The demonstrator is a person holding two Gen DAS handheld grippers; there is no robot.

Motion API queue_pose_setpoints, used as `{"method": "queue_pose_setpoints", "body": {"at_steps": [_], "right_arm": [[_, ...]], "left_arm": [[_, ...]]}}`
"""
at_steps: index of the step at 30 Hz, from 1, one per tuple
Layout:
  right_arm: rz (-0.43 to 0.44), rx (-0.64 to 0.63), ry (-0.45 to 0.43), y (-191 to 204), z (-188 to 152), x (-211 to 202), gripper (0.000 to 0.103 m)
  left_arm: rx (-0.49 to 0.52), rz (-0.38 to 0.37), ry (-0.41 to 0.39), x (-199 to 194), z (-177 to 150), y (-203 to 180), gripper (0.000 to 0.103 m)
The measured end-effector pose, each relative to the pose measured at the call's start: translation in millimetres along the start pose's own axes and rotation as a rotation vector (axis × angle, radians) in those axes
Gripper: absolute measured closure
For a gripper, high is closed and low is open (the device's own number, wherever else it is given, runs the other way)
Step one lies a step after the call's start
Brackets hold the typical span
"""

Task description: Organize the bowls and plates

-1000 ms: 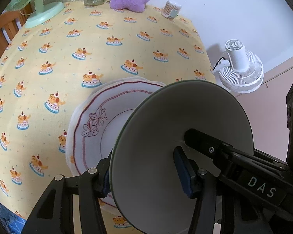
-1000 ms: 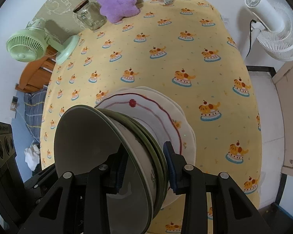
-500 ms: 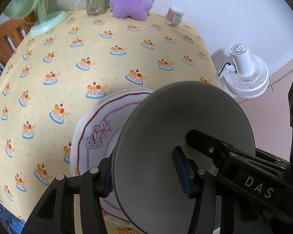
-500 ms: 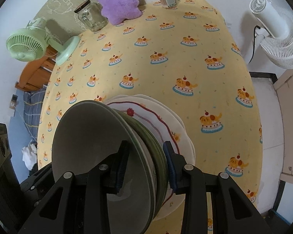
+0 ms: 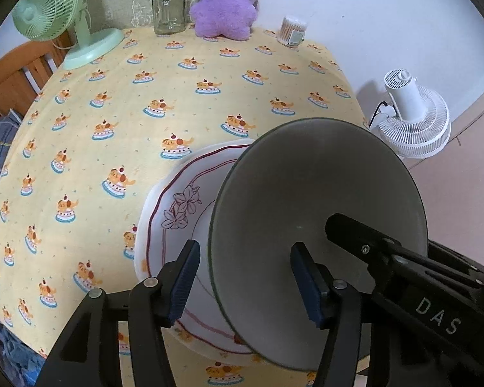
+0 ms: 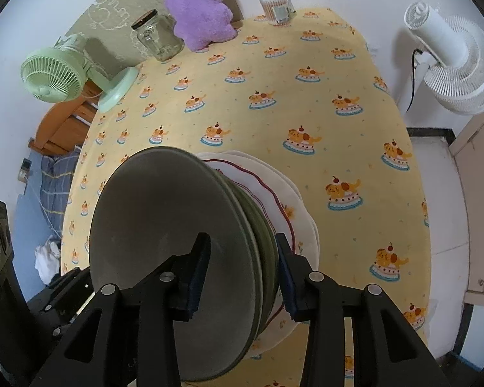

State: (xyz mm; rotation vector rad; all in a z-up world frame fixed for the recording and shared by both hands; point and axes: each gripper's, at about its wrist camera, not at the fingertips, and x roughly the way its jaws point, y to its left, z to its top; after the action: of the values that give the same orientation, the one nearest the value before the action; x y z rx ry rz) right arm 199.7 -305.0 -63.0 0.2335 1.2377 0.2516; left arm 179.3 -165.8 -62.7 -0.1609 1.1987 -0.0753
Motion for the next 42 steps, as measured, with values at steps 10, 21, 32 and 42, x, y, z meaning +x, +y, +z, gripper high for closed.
{"method": "queue_pose_setpoints", "body": {"at_steps": [10, 21, 32, 42], "right_arm": [[-0.13, -0.044, -0.168, 27, -15, -41, 0.055], [-0.262, 0.004, -0.403, 89, -49, -95, 0.037], [-0.26, -0.029, -0.537, 161, -110, -88, 0.03], [-0.23, -0.101, -0.596, 164, -166, -61, 0.021]], "left_arm": [[0.068, -0.012, -0.105, -32, -5, 3, 0.043], [0.102, -0.018, -0.307, -101, -22, 56, 0.033], [0.142, 0.078, -0.493, -135, -72, 126, 0.009], [0.106, 0.188, -0.591, -126, -137, 166, 0.007]]}}
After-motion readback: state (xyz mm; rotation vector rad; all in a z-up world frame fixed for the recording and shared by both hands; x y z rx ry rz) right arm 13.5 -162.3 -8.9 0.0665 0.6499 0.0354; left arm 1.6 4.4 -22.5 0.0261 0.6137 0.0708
